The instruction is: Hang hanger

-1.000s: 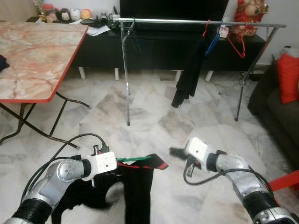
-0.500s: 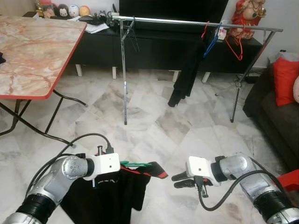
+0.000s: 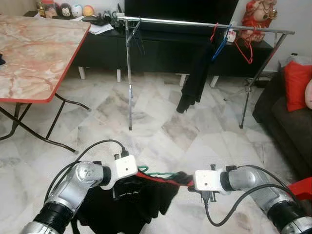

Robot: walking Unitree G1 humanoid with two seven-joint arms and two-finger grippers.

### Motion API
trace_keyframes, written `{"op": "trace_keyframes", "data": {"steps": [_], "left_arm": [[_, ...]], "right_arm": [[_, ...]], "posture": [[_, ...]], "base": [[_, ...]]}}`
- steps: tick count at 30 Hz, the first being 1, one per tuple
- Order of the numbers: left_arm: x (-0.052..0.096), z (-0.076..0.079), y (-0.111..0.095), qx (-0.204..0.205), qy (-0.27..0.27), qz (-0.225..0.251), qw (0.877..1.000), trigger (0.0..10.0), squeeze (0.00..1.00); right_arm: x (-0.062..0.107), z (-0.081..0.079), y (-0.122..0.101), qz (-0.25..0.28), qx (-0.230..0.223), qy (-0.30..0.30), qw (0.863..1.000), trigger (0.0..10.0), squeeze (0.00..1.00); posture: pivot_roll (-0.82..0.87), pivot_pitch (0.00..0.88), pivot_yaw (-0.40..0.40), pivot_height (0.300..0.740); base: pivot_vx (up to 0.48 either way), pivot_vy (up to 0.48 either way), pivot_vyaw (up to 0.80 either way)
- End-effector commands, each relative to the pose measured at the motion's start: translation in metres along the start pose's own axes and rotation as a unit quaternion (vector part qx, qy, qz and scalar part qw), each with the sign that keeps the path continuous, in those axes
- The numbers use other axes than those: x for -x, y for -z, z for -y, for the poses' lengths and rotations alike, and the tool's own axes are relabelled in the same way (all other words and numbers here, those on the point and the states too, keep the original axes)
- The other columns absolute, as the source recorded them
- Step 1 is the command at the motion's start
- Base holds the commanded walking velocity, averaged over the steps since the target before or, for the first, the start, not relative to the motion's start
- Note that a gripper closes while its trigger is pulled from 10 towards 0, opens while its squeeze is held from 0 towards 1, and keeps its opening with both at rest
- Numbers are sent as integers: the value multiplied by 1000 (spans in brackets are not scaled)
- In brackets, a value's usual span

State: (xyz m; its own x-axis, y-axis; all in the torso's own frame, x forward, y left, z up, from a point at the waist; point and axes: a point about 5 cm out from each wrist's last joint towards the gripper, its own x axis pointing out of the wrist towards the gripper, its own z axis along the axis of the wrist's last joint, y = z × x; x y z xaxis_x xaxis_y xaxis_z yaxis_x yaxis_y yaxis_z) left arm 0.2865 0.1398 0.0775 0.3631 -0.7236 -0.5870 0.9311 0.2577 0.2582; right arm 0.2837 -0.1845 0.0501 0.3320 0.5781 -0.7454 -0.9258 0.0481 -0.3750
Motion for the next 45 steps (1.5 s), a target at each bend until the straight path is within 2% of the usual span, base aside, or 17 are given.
{"op": "trace_keyframes", "data": {"steps": [1, 7, 9, 12, 17, 19, 28, 44, 45], "left_arm": [[2, -7, -14, -5, -5, 26, 1000, 10000, 0], [2, -9, -15, 4, -7, 25, 1000, 10000, 0], [2, -8, -15, 7, -4, 26, 1000, 10000, 0], [2, -7, -16, 15, 3, 29, 999, 10000, 0], [3, -5, -16, 16, 11, 26, 999, 10000, 0], [3, -5, -14, 16, 12, 22, 1000, 10000, 0], [2, -5, -16, 16, 10, 22, 1000, 10000, 0], [1, -4, -17, 21, 7, 23, 999, 10000, 0], [1, -3, -17, 22, 7, 23, 999, 10000, 0]], "right_arm": [[2, -1, 5, -10, 3, -3, 1000, 10000, 0], [-2, -11, 13, -21, -13, -19, 1000, 10000, 0], [-3, -13, 12, -9, -20, -21, 1000, 10000, 0], [-4, -14, 18, -37, 4, -16, 999, 10000, 0], [-6, -12, 17, -37, 5, 6, 999, 10000, 0], [-7, -4, 16, -37, 7, 40, 998, 10000, 0], [-3, 9, 15, -34, 21, 105, 994, 10000, 0], [-11, 4, 19, -43, 16, 111, 993, 10000, 0], [-11, 3, 19, -43, 17, 108, 993, 3804, 0]], "posture": [[-11, 0, -138, 740], [-15, 0, -131, 740], [-16, 0, -130, 740], [-16, 0, -129, 740], [-10, 0, -127, 740], [-10, 0, -125, 740], [-14, 0, -123, 740], [-10, 0, -128, 740], [-10, 0, -128, 740]], "base": [[0, 0, 0], [0, 0, 0], [0, 0, 0], [0, 0, 0], [0, 0, 0], [0, 0, 0], [0, 0, 0], [0, 0, 0], [0, 0, 0]]}}
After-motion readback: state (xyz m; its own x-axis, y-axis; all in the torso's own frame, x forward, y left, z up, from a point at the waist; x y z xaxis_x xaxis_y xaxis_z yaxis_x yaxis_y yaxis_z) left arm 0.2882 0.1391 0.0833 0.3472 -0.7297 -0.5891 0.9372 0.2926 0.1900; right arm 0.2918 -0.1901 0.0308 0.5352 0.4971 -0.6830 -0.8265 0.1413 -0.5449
